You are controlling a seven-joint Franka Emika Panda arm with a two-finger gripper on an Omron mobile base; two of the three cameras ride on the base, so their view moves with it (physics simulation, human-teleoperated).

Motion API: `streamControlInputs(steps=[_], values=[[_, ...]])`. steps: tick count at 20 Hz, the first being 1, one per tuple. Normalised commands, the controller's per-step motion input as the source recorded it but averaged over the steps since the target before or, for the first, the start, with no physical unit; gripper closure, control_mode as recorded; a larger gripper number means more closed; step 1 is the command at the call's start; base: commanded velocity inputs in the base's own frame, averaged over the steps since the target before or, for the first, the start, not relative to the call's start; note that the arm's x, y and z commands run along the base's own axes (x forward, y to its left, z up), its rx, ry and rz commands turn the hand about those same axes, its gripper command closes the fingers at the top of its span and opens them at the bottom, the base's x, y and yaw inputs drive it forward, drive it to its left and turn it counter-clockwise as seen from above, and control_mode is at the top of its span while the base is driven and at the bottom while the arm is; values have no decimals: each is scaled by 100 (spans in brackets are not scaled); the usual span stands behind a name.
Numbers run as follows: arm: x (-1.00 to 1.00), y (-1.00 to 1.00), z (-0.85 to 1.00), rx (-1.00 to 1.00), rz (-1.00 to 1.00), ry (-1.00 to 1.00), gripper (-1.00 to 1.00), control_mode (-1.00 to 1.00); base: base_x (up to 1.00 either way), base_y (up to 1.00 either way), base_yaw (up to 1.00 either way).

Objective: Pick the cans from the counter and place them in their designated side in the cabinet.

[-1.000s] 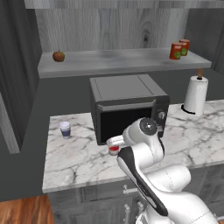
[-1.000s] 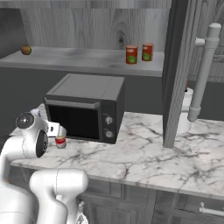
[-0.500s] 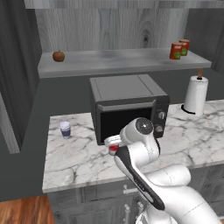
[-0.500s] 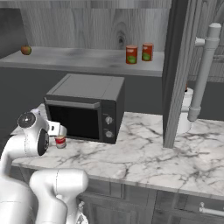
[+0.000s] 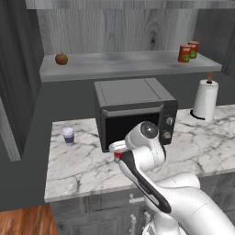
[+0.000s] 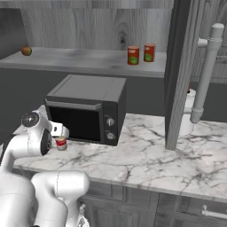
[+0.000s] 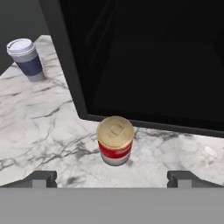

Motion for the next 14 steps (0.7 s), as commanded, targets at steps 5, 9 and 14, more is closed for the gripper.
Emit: streamControlInputs(steps=[5,9,14], values=[[10,-3,-24,1,0,0,-100,-100,0,0,0],[6,-6,-32,0,0,0,-100,-100,0,0,0],[7,-6,-32,0,0,0,-100,-100,0,0,0]])
